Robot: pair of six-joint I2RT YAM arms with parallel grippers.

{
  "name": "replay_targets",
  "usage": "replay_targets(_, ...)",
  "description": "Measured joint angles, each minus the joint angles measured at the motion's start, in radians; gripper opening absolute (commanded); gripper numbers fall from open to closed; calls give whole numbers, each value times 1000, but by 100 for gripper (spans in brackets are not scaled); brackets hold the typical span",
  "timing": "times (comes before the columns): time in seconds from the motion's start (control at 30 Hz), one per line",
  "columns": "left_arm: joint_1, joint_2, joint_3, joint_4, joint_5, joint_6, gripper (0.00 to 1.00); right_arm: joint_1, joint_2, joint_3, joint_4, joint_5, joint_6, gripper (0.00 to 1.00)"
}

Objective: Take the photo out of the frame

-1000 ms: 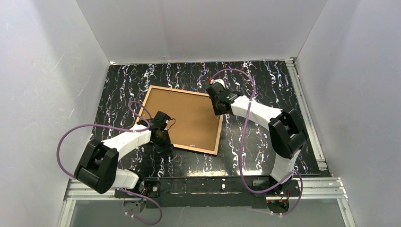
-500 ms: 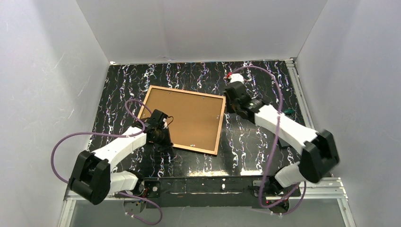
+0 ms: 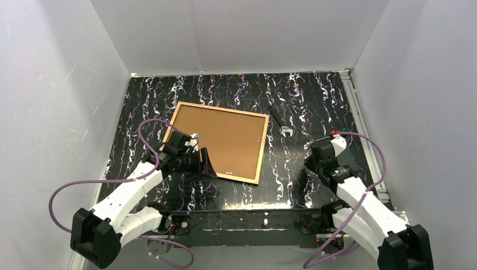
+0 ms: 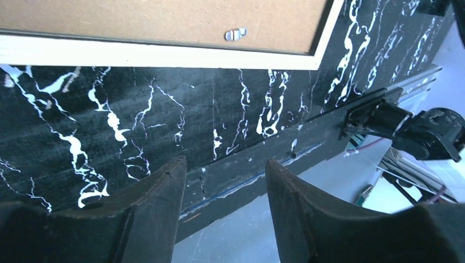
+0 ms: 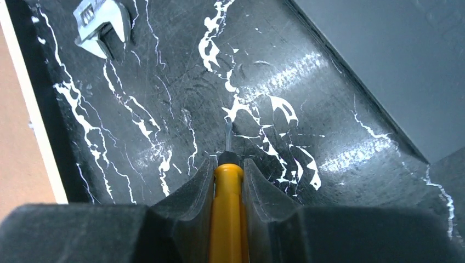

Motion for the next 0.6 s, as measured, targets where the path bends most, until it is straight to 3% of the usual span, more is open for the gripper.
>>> replay_targets(0.33, 0, -164, -40, -79, 36, -12, 51, -120, -156, -208, 230, -100, 193, 3)
replay_targets(0.53, 0, -227, -56, -130, 34, -20, 49, -183, -151, -232, 273, -170, 279, 24)
replay_targets(0.6, 0, -247, -59, -142, 34, -24, 49, -198, -170, -241, 272, -184, 308, 39)
